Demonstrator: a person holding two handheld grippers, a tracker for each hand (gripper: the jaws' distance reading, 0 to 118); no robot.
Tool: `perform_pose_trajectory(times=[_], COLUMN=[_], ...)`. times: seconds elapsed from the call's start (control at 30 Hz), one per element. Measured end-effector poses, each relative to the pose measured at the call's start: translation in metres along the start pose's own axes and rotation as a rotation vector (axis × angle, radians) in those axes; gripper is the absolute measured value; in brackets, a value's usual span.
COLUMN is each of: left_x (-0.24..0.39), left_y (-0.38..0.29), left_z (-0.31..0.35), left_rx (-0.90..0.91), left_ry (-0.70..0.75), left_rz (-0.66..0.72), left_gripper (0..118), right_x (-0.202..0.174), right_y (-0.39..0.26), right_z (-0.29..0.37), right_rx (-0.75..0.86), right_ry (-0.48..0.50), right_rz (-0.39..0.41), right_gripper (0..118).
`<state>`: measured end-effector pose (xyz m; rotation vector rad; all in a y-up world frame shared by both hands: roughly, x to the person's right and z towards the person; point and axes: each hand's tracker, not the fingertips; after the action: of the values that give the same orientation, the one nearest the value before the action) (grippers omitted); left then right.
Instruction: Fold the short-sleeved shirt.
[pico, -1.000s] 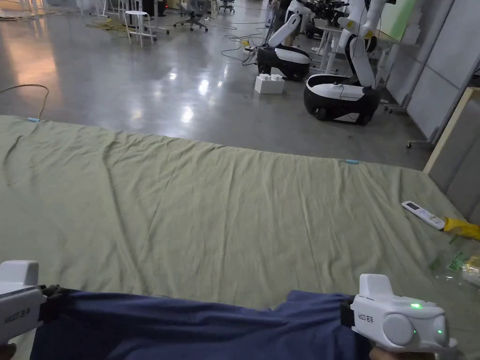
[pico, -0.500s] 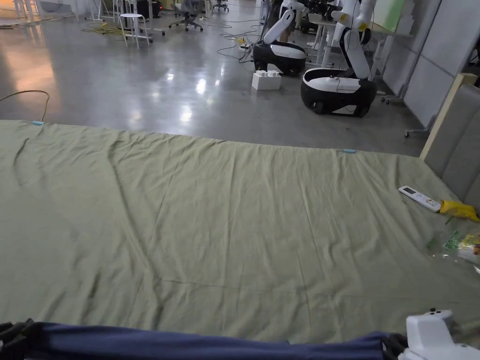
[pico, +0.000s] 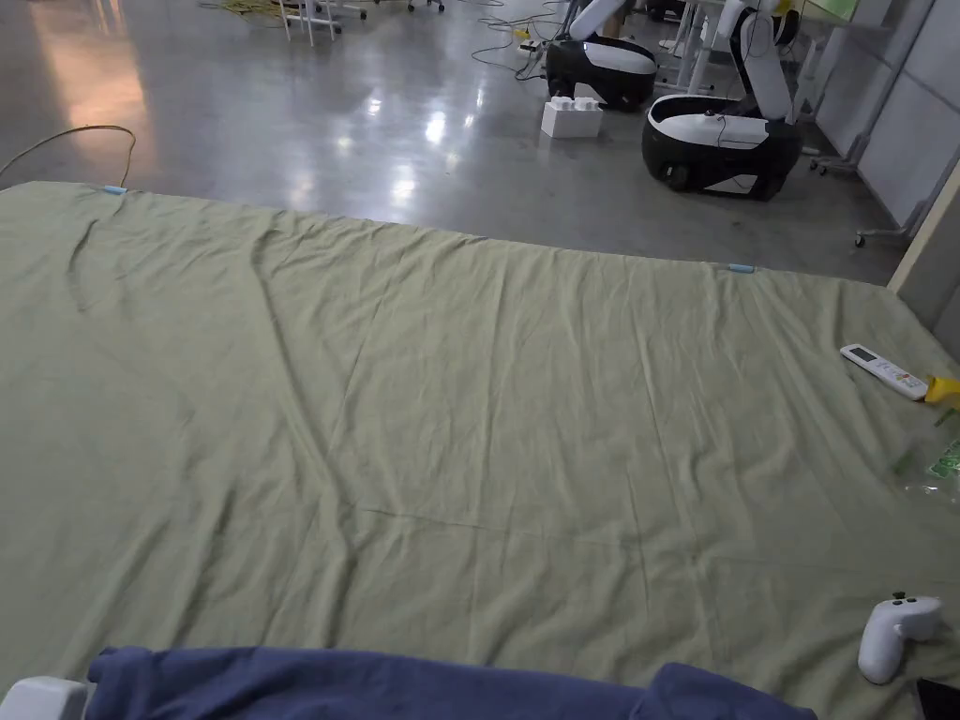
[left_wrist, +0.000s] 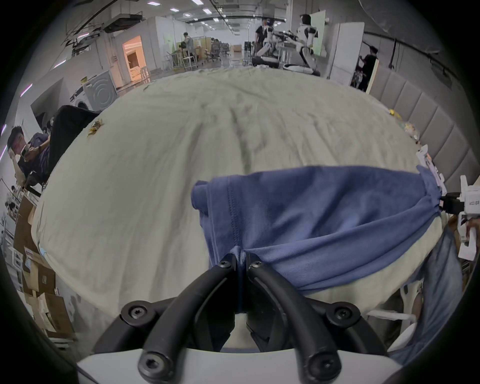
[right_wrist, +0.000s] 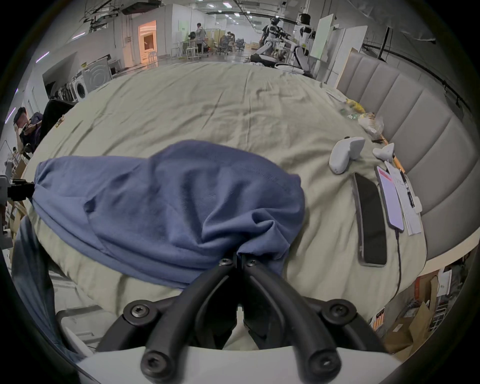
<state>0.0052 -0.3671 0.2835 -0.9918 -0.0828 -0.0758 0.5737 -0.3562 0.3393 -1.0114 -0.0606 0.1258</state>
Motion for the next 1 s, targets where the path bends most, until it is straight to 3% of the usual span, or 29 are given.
perform_pose_trajectory(times=[0.13,0.23,0.3,0.37,0.57,0.83,0.93,0.97,1.0], left_x=[-0.005,-0.010,-0.011,-0.008,0.022,0.073,0.088,0.091,0.093], left_y=[0.000,0.005,0.012,0.023,0.077,0.133,0.142,0.144,0.146], left_z=[-0.003,0.000,0.006,0.011,0.043,0.090,0.103,0.106,0.108], left_rx=[0.029,0.045,0.074,0.143,0.367,0.686,0.777,0.797,0.818], left_ry=[0.006,-0.013,-0.017,0.017,0.025,0.042,0.085,0.081,0.083], left_rz=[0.036,0.077,0.073,0.034,0.012,0.032,0.022,0.032,0.041], left_gripper=[12,36,40,65,66,65,53,39,24], right_x=[-0.007,-0.011,-0.012,-0.013,-0.033,-0.079,-0.090,-0.092,-0.093], right_y=[0.001,0.009,0.018,0.029,0.080,0.133,0.146,0.150,0.152], right_z=[-0.002,0.012,0.026,0.043,0.081,0.115,0.119,0.118,0.118], right_rx=[0.009,0.018,0.084,0.188,0.498,0.825,0.925,0.911,0.922], right_ry=[-0.019,-0.100,-0.147,-0.159,-0.100,-0.095,-0.129,-0.120,-0.117], right_rz=[0.000,0.028,0.041,0.002,-0.080,-0.125,-0.109,-0.122,-0.134], right_gripper=[10,44,48,72,82,78,42,23,17])
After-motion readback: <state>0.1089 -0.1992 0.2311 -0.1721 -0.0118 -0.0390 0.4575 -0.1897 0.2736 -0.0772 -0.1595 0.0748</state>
